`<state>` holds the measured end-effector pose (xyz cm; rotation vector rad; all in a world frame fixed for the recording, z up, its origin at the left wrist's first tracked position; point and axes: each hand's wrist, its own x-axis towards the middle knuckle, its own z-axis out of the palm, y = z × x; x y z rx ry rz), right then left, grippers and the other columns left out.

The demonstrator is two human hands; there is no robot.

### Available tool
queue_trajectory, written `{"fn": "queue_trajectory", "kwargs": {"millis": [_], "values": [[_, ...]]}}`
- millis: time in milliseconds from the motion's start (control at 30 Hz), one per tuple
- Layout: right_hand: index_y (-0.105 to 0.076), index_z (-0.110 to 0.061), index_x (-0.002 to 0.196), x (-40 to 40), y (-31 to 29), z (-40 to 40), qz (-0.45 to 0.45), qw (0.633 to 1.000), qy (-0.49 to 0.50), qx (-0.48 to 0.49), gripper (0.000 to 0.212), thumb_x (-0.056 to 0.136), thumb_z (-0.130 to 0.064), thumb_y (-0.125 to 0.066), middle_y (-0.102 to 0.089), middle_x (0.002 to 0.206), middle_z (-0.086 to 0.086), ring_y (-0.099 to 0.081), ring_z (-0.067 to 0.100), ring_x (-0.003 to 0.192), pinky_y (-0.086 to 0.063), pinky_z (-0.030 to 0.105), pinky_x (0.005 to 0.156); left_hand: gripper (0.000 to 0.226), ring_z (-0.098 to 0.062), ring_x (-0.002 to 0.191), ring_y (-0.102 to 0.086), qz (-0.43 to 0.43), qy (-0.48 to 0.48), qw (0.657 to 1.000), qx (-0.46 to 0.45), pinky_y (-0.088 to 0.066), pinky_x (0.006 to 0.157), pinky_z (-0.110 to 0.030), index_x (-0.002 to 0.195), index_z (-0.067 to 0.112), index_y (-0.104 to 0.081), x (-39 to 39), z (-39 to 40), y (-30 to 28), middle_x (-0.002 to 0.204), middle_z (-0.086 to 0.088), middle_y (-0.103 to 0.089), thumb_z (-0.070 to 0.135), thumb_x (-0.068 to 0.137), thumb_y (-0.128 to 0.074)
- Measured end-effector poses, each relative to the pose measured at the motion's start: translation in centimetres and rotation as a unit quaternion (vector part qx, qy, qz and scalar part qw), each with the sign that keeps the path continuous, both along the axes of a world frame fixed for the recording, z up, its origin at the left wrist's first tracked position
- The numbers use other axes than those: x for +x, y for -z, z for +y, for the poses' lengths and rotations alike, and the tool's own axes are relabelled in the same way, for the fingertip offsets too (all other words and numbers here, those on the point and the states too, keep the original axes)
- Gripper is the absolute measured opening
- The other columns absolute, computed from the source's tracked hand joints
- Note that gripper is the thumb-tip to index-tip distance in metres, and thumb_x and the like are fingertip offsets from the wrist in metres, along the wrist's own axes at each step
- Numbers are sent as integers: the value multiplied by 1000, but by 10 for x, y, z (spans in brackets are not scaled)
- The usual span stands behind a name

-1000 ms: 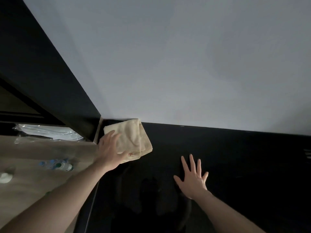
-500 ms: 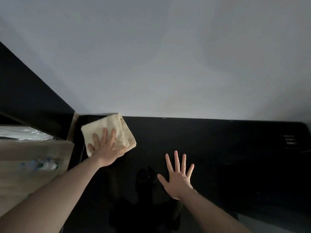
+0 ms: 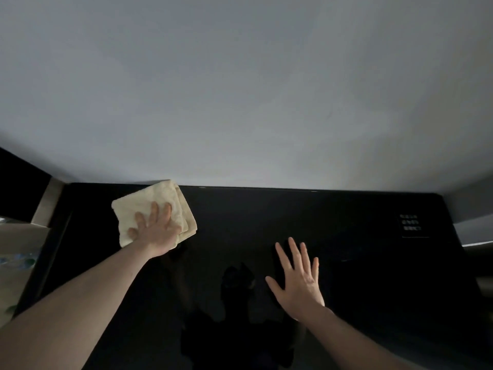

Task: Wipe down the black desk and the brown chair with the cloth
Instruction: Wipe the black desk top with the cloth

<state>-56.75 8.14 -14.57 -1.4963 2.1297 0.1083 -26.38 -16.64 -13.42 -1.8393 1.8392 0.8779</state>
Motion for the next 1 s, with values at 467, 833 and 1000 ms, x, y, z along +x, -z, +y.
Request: {"fn": "queue_trajectory", "kwargs": {"millis": [467,833,1000], "values": [[23,-46,162,-85,0,23,-25,998,3,61,97,94,-85,-34,43,165,-10,40,30,153,8,73,121,91,-38,155,31,50,230,971,28,9,126,-66,164,45,16,-173,67,-12,170,11,31,43,102,-51],[7,-40,167,-132,-11,89,-16,991,133,6,99,95,-73,-52,23,173,-11,19,24,161,-2,55,131,81,-41,159,18,49,282,957,-51,-8,125,-70,165,44,7,-168,55,3,173,9,21,47,107,-50],[4,-39,168,-172,-17,109,-19,989,148,4,97,96,-71,-54,22,173,-9,19,25,161,-2,54,131,75,-44,158,8,32,273,958,-85,-20,122,-68,164,41,3,-189,73,3,174,5,18,44,108,-46]]}}
